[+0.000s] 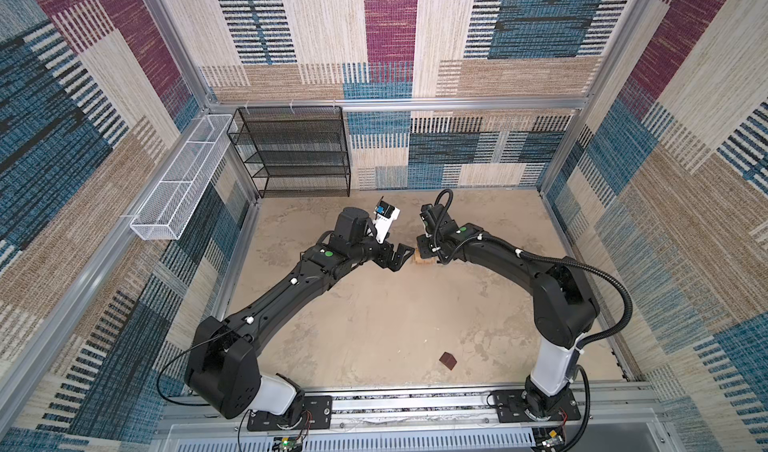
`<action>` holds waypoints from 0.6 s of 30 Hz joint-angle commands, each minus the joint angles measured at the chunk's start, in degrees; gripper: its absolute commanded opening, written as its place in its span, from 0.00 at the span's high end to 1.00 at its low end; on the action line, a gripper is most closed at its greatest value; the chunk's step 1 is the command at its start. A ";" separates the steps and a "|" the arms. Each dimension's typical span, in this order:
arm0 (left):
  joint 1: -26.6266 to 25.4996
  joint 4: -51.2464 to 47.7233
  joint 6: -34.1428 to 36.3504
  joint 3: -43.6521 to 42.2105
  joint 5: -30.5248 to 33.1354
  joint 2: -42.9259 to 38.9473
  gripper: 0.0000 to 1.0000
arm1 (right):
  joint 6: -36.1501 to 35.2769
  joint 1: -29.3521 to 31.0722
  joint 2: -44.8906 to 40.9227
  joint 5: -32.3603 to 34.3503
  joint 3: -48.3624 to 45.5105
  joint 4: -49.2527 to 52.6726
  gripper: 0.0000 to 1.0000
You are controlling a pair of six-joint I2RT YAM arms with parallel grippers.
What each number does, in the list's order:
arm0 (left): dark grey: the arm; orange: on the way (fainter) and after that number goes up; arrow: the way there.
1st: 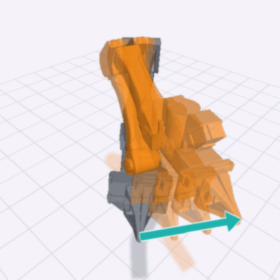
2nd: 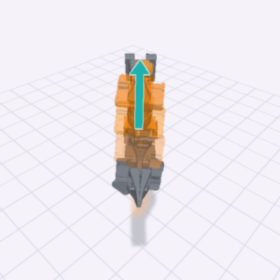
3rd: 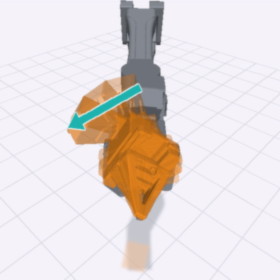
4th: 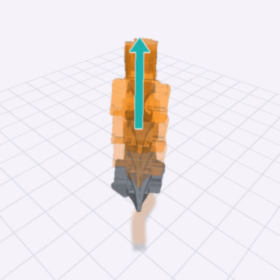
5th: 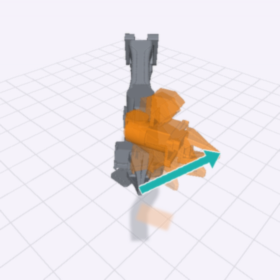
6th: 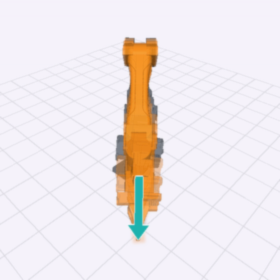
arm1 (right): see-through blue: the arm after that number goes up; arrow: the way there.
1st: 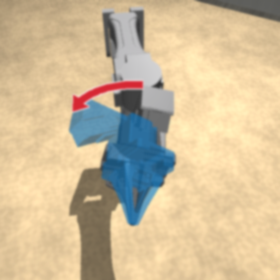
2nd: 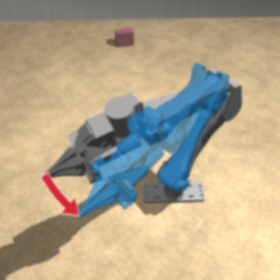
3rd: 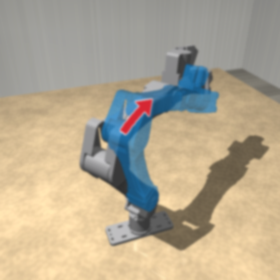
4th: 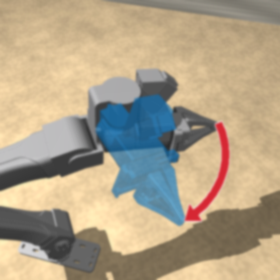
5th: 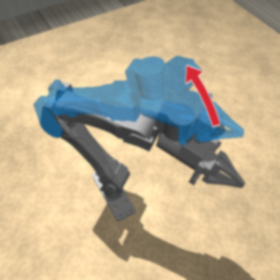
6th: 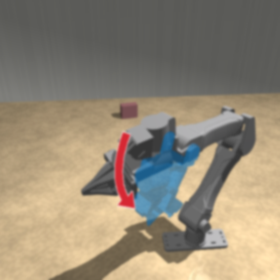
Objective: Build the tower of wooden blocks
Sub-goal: 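Position the yellow cylinder above the stack top with the right gripper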
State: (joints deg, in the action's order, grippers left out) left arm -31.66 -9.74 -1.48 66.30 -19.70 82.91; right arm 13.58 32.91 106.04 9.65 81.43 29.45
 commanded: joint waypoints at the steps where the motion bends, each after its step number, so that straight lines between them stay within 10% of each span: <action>1: 0.02 0.49 0.19 -0.14 -0.25 0.14 0.01 | -0.39 -0.05 0.46 0.27 0.74 -1.29 1.00; 18: -0.05 0.13 0.76 -0.03 0.39 0.58 0.01 | -0.71 -0.38 1.51 0.71 1.45 -0.36 1.00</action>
State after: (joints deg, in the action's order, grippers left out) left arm -31.68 -9.82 -1.30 66.28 -19.66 83.37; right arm 13.10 32.60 107.37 9.67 82.52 29.87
